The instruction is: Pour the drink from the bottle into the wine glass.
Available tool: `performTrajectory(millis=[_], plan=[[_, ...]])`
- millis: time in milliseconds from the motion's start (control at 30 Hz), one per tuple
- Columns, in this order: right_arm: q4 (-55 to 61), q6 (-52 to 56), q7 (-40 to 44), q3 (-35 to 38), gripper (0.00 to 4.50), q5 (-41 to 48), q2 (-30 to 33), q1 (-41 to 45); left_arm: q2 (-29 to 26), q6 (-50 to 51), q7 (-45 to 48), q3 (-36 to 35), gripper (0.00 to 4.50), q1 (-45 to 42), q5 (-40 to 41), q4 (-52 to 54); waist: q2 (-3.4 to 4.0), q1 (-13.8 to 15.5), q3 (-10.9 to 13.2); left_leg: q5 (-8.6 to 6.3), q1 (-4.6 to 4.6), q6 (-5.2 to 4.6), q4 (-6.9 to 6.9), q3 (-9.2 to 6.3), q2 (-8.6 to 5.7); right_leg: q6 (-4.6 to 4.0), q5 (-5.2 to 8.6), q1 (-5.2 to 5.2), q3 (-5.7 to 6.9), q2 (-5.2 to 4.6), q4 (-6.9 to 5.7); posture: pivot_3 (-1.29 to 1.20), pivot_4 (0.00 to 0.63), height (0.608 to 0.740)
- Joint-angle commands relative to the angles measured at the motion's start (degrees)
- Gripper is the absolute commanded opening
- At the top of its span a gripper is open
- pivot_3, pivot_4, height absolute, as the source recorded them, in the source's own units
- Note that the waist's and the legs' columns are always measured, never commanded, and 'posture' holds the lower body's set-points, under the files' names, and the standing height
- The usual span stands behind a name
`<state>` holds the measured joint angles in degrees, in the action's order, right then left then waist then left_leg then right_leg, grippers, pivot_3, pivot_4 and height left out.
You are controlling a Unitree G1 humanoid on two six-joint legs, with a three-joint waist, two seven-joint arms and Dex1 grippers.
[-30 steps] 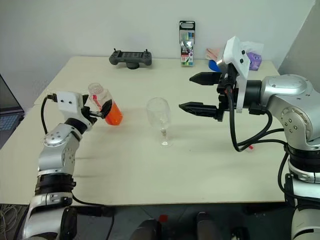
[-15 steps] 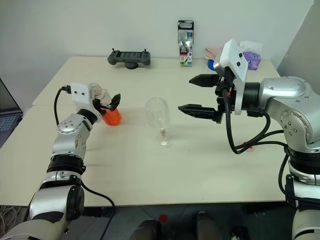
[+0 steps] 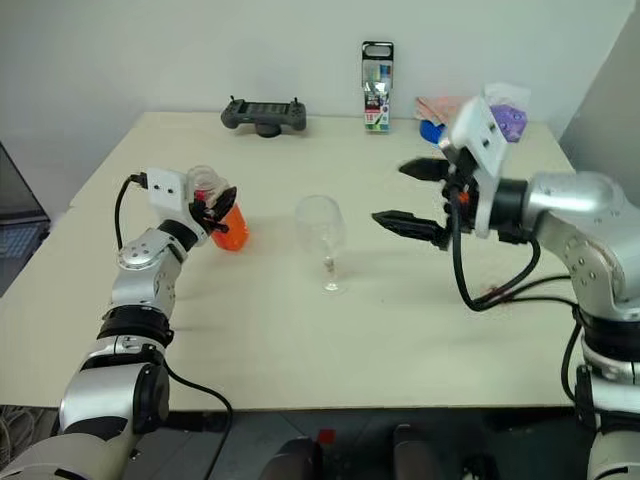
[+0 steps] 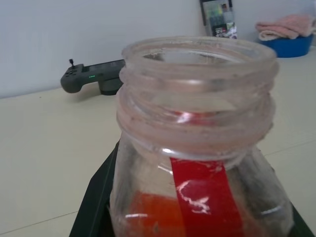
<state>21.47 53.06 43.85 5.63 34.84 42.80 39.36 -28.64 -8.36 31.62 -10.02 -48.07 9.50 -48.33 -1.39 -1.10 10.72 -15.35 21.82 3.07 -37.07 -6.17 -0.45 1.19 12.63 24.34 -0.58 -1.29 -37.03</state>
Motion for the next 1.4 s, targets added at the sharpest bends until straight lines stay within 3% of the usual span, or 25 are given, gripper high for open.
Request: performTrajectory(millis=[33, 133, 267, 467, 967, 1400], plan=[[7.9, -1.5, -6.5, 7.9, 4.50, 2.7, -4.5, -7.5, -1.7, -4.8, 5.2, 3.9, 1.69, -5.1, -3.1, 4.5, -0.01, 0.4, 0.0, 0.00, 0.05, 0.00, 0.00, 0.00, -0.02, 0.04, -0.03, 0.03, -0.01, -0.01, -0.01, 0.00, 0.150, 0.740], [13.8, -2.9, -12.6, 8.8, 4.50, 1.7, -9.4, -14.1, -2.0, -7.8, 6.9, 5.4, 1.69, -7.4, -4.5, 3.5, 0.00, 0.6, 0.0, 0.00, 0.06, 0.00, 0.01, 0.06, -0.02, 0.05, -0.04, 0.08, -0.06, -0.02, -0.05, 0.00, 0.150, 0.740], [21.2, -7.4, -16.8, 4.0, 4.50, -1.4, -14.0, -23.0, -2.8, -15.2, 8.3, 7.7, 1.69, -10.0, -7.4, 1.1, 0.01, 0.3, 0.0, 0.00, -0.07, -0.01, 0.02, 0.11, 0.02, 0.07, -0.04, 0.03, -0.12, 0.04, -0.05, 0.00, 0.150, 0.740], [26.1, -9.9, -18.5, 0.5, 4.50, -0.3, -17.1, -27.7, -3.3, -29.6, 6.1, 12.3, 1.69, -13.2, -14.8, -5.2, 0.01, -0.7, 0.0, 0.02, -0.12, -0.01, -0.08, 0.15, 0.04, 0.08, -0.03, 0.00, -0.20, 0.11, -0.11, 0.00, 0.150, 0.740], [25.7, -10.6, -19.2, -4.2, 4.50, -1.4, -16.2, -26.8, -2.1, -45.4, -1.3, 18.0, 1.69, -20.0, -24.0, -14.3, 0.01, -0.6, 0.0, 0.02, -0.14, -0.03, -0.18, 0.13, 0.02, 0.37, 0.09, -0.08, -0.19, 0.12, -0.11, 0.00, 0.150, 0.740], [23.2, -2.3, -25.8, -1.3, 4.50, 4.1, -17.3, -19.6, -3.3, -50.5, -6.4, 20.8, 1.69, -21.0, -29.8, -16.1, 0.00, -0.6, 0.0, 0.02, -0.14, -0.03, -0.26, 0.12, 0.02, 0.12, -0.06, -0.08, -0.19, 0.12, -0.19, 0.00, 0.150, 0.740]])
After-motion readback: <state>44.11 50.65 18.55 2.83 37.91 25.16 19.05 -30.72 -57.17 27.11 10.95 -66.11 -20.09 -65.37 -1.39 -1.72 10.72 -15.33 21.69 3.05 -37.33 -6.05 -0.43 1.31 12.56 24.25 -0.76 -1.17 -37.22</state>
